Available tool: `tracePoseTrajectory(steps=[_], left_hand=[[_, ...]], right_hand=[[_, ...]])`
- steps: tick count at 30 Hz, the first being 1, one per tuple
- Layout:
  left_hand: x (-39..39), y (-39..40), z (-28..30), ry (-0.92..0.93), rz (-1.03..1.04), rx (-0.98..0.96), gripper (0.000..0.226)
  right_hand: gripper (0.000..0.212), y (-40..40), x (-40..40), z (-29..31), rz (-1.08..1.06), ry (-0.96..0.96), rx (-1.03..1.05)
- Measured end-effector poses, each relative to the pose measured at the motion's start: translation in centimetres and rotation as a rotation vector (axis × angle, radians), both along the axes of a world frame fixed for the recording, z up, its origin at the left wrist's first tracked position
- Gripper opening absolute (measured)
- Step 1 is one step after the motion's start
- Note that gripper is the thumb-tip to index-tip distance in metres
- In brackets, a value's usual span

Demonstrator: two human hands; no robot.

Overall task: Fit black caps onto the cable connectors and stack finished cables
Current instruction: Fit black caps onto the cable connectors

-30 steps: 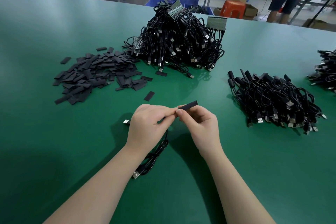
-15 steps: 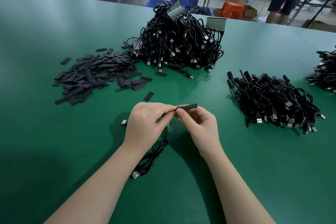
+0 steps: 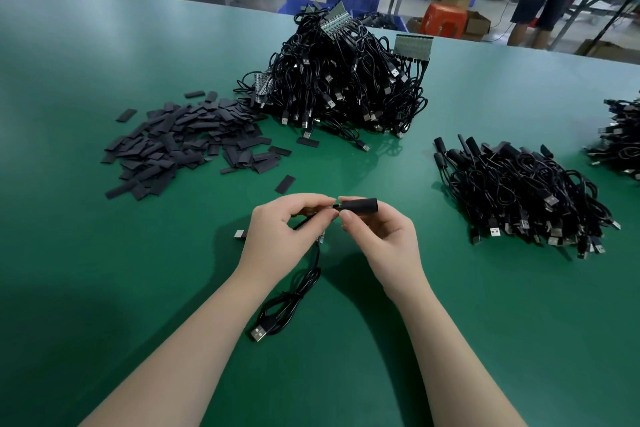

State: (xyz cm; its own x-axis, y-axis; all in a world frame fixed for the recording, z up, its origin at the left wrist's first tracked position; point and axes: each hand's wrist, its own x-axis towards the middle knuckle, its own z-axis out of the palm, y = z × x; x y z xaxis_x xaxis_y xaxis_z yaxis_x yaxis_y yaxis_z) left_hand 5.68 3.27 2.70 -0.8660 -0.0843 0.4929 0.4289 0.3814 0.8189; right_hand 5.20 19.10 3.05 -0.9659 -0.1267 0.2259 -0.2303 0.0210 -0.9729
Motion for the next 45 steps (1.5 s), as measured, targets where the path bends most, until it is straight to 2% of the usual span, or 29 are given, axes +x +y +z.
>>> tracePoseTrajectory(steps=[10,14,19,24,30,33,39,45], left_hand=[[-0.2,-0.7,0.2,-0.134,-0.144,0.008,0.023],[-0.1,-0.6,0.3,-0.163,-0.150,0.006,0.022],[0.1,-0.5,0.4,-0.171,-0.161,0.024,0.023],[0.1,-0.6,0.4,-0.166,-0.171,0.032,0.025],[0.2,-0.3,0.6,-0.058,-0.088,-0.050,0.020],[0.4,-0.1,0.4,0.006,-0.003,-0.134,0.015],[0.6,0.2,0.3,0.151,0.153,-0.249,0.009],[0.6,0.1,0.2,0.263,0.194,-0.329,0.006]], right_hand=[[0.018,0.3,0.1,0.4,0.052,-0.013,0.029],[0.011,0.5,0.1,0.6,0.055,-0.023,0.059],[0.027,0.4,0.3,0.6,0.051,-0.031,0.031],[0.016,0.3,0.4,0.6,0.040,-0.052,0.002],[0.025,-0.1,0.3,0.3,0.002,-0.060,-0.081],[0.020,-0.2,0.2,0.2,-0.021,-0.100,-0.149],[0.022,-0.5,0.3,0.0,-0.019,-0.117,-0.140],[0.022,-1.1,0.6,0.0,-0.039,-0.113,-0.187]])
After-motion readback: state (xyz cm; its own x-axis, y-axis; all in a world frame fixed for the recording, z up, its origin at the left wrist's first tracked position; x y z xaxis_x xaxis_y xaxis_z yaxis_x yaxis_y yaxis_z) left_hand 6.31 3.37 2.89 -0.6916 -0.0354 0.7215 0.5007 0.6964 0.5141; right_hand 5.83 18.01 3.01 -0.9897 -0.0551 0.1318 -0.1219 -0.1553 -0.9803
